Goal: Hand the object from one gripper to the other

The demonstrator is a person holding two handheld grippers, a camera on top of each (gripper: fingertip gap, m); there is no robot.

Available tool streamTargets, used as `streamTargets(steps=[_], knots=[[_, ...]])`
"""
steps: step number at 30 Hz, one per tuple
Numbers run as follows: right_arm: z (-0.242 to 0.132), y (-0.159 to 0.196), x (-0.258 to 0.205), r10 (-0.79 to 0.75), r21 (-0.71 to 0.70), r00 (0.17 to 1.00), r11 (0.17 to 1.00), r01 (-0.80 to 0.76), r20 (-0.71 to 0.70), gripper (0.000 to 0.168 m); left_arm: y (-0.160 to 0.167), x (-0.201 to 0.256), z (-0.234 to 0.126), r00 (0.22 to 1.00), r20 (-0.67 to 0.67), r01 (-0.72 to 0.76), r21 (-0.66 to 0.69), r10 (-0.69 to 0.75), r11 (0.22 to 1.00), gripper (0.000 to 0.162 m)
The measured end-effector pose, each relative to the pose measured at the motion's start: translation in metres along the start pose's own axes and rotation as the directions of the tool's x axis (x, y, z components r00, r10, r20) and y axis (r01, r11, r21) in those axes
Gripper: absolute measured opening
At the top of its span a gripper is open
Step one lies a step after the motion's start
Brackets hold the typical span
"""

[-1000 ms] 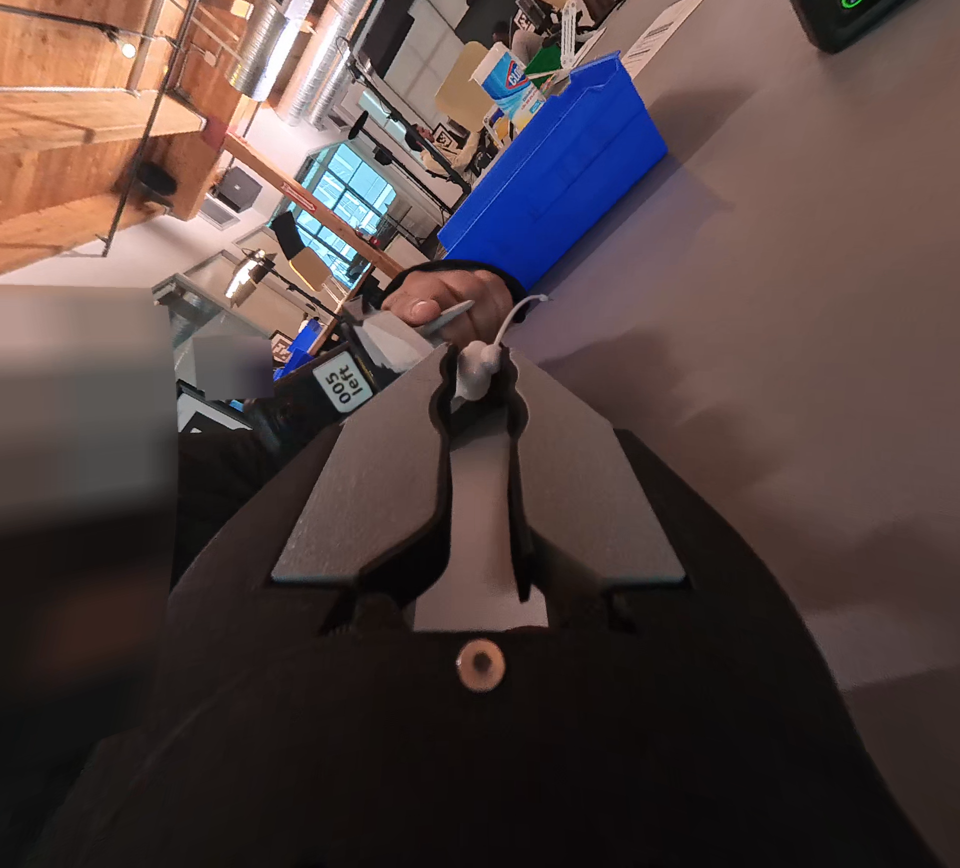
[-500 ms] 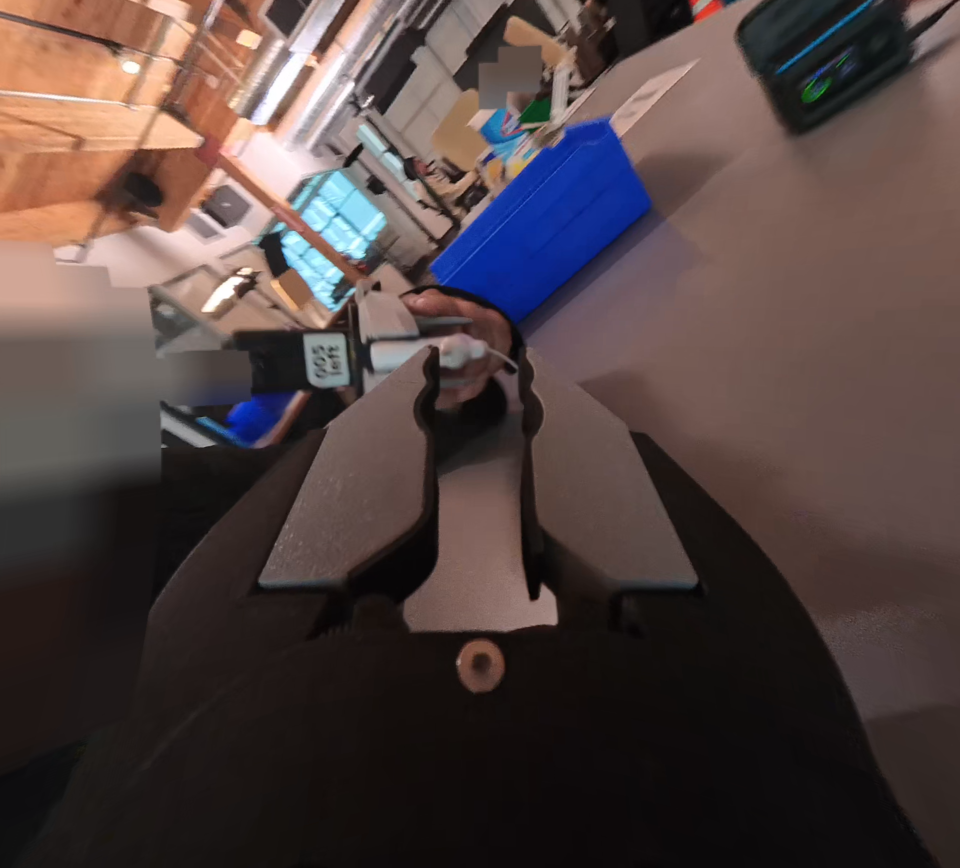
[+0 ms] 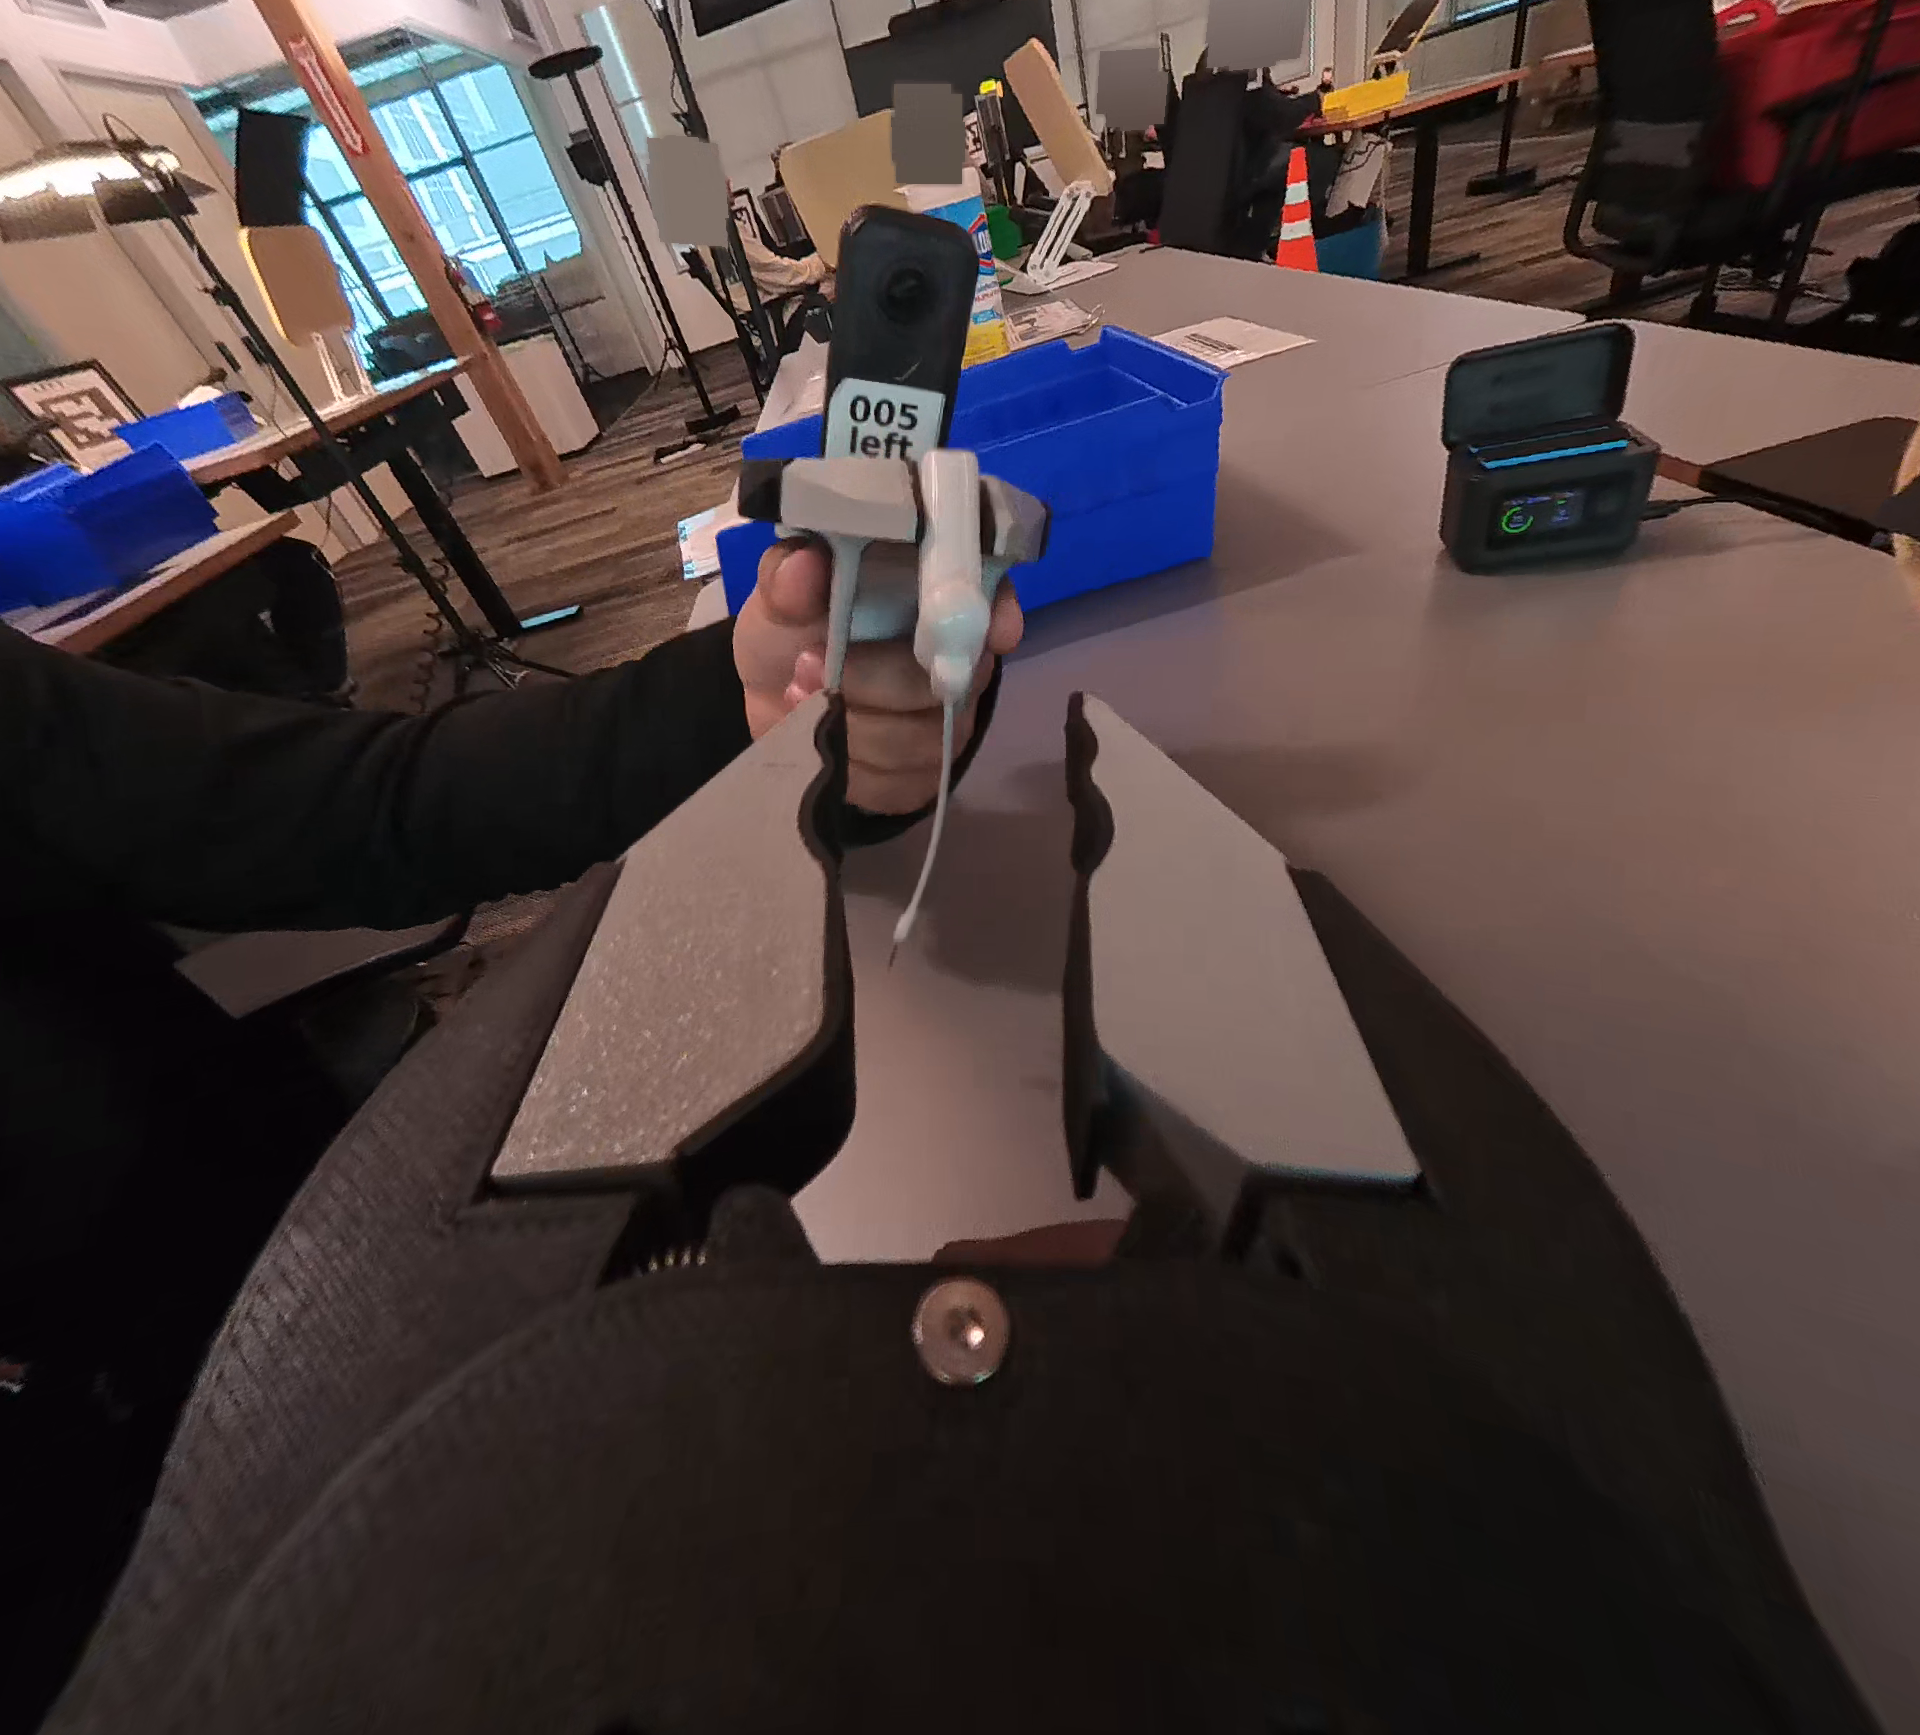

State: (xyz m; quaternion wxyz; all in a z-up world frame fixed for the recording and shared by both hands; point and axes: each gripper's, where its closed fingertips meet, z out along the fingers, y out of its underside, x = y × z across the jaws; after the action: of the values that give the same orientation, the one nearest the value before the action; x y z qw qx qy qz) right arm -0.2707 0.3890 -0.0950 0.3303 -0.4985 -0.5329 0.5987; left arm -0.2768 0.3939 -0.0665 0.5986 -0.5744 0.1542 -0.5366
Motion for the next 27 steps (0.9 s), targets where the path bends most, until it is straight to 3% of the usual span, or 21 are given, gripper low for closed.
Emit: streamTargets(steps=[2, 4, 6, 9, 10, 11, 15, 18, 19, 25, 27], knots=[[-0.001, -0.005, 0.0, 0.012, 0.036, 1.0, 0.999, -0.013, 0.005, 0.032, 0.014, -0.002, 0.005, 1.0, 0.012, -0.01, -0.063, 0.011, 0.998, 0.01], [-0.005, -0.007, -0.001, 0.034, 0.051, 0.999, 0.998, -0.035, 0.021, 0.008, 0.022, -0.003, 0.009, 0.999, 0.019, -0.039, -0.093, 0.041, 0.995, 0.01], [-0.01, -0.009, 0.002, 0.08, 0.056, 0.996, 0.995, -0.082, 0.037, 0.0, 0.024, -0.002, 0.011, 0.999, 0.018, -0.048, -0.098, 0.05, 0.994, 0.01], [-0.021, -0.022, 0.002, 0.115, 0.14, 0.99, 0.982, -0.125, 0.077, 0.0, 0.019, -0.001, 0.009, 0.999, 0.012, -0.051, -0.077, 0.053, 0.996, 0.01], [-0.024, -0.025, 0.002, 0.127, 0.156, 0.988, 0.978, -0.139, 0.085, 0.013, 0.018, 0.0, 0.008, 0.999, 0.006, -0.046, -0.071, 0.046, 0.996, 0.01], [-0.025, -0.027, 0.001, 0.139, 0.158, 0.985, 0.975, -0.153, 0.099, 0.024, 0.015, 0.0, 0.007, 0.999, 0.01, -0.048, -0.057, 0.048, 0.997, 0.01], [-0.015, -0.014, -0.005, 0.11, 0.083, 0.988, 0.989, -0.119, 0.109, 0.027, 0.013, 0.001, 0.007, 0.999, 0.003, -0.048, -0.039, 0.048, 0.998, 0.009], [-0.001, 0.004, -0.006, 0.075, -0.015, 0.994, 0.997, -0.074, 0.08, 0.023, 0.015, 0.002, 0.009, 0.999, -0.005, -0.043, -0.043, 0.043, 0.998, 0.009], [0.0, 0.006, -0.006, 0.05, -0.023, 0.997, 0.999, -0.048, 0.062, 0.009, 0.017, 0.002, 0.01, 0.999, -0.001, -0.041, -0.05, 0.041, 0.998, 0.01], [-0.01, -0.011, 0.003, -0.014, 0.043, 0.999, 0.999, 0.015, -0.04, 0.009, 0.017, -0.007, 0.007, 0.999, 0.037, -0.035, -0.072, 0.038, 0.997, 0.012], [-0.022, -0.023, 0.016, -0.031, 0.087, 0.989, 0.995, 0.044, -0.147, 0.009, 0.018, -0.014, 0.005, 0.995, 0.079, -0.06, -0.089, 0.067, 0.994, 0.027]])
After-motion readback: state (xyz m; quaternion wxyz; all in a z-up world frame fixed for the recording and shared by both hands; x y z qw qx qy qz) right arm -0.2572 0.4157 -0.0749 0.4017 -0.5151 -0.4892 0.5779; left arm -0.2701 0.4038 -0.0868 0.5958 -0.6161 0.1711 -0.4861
